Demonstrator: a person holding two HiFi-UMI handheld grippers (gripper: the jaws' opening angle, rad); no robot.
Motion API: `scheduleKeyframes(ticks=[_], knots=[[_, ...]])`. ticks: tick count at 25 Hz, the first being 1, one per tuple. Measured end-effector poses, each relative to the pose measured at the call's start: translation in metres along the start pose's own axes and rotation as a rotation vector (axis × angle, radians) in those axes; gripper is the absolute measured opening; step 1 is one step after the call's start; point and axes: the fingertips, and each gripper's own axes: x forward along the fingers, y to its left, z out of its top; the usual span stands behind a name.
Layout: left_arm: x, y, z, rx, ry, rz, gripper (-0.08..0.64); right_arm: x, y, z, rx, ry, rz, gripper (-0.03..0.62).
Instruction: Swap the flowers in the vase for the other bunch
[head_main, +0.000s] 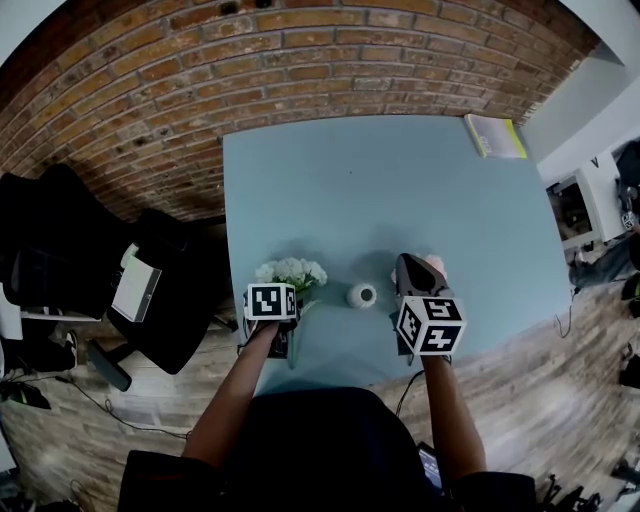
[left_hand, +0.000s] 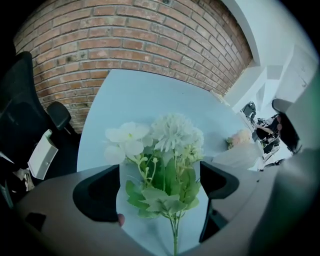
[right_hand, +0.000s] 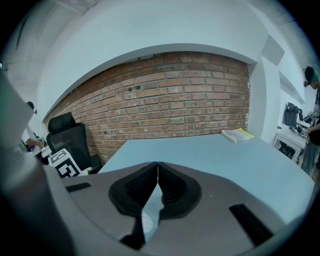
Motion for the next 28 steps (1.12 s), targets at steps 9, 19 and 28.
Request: scheduleKeyframes(ticks=[9,19,28], knots=[[0.012,0.002,-0.002,0.009,0.031,0.017,0.491,0.007,-0.005,-0.002,0.002,0.018,0.004,0.014],[0.022,0.004,-0.004,0.004,0.072,0.036,0.491,0.014,-0.010,-0.005,0.001,0.037,0.006,0.014],[0.033,0.004,-0.007,0.024,0.101,0.061,0.491,0.021,-0.011,-0.007,0.001,0.047,0.010,0.014]])
